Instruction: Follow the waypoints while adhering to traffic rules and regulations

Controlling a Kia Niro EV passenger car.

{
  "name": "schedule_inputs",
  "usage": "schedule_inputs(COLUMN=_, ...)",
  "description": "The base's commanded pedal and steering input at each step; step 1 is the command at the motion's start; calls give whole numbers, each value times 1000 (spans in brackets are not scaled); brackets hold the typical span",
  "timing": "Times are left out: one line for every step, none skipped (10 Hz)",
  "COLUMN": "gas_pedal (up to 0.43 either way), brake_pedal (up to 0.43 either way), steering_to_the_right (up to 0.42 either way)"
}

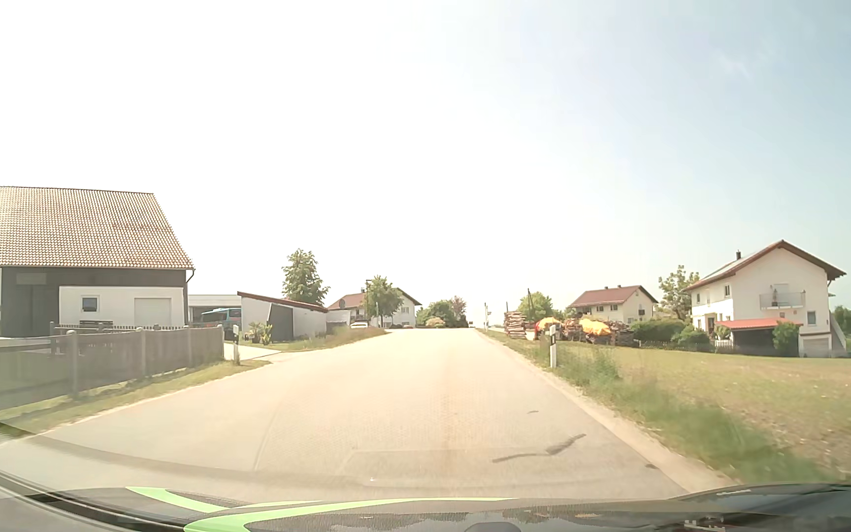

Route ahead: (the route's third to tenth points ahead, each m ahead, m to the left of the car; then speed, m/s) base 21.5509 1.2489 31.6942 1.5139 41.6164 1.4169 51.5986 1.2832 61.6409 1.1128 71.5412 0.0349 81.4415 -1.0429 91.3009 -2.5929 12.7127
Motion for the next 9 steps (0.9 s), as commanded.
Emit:
schedule_inputs(gas_pedal=150, brake_pedal=0, steering_to_the_right=-4)
schedule_inputs(gas_pedal=150, brake_pedal=0, steering_to_the_right=-4)
schedule_inputs(gas_pedal=150, brake_pedal=0, steering_to_the_right=-4)
schedule_inputs(gas_pedal=150, brake_pedal=0, steering_to_the_right=-3)
schedule_inputs(gas_pedal=150, brake_pedal=0, steering_to_the_right=-2)
schedule_inputs(gas_pedal=150, brake_pedal=0, steering_to_the_right=-2)
schedule_inputs(gas_pedal=150, brake_pedal=0, steering_to_the_right=-2)
schedule_inputs(gas_pedal=150, brake_pedal=0, steering_to_the_right=-2)
schedule_inputs(gas_pedal=150, brake_pedal=0, steering_to_the_right=-2)
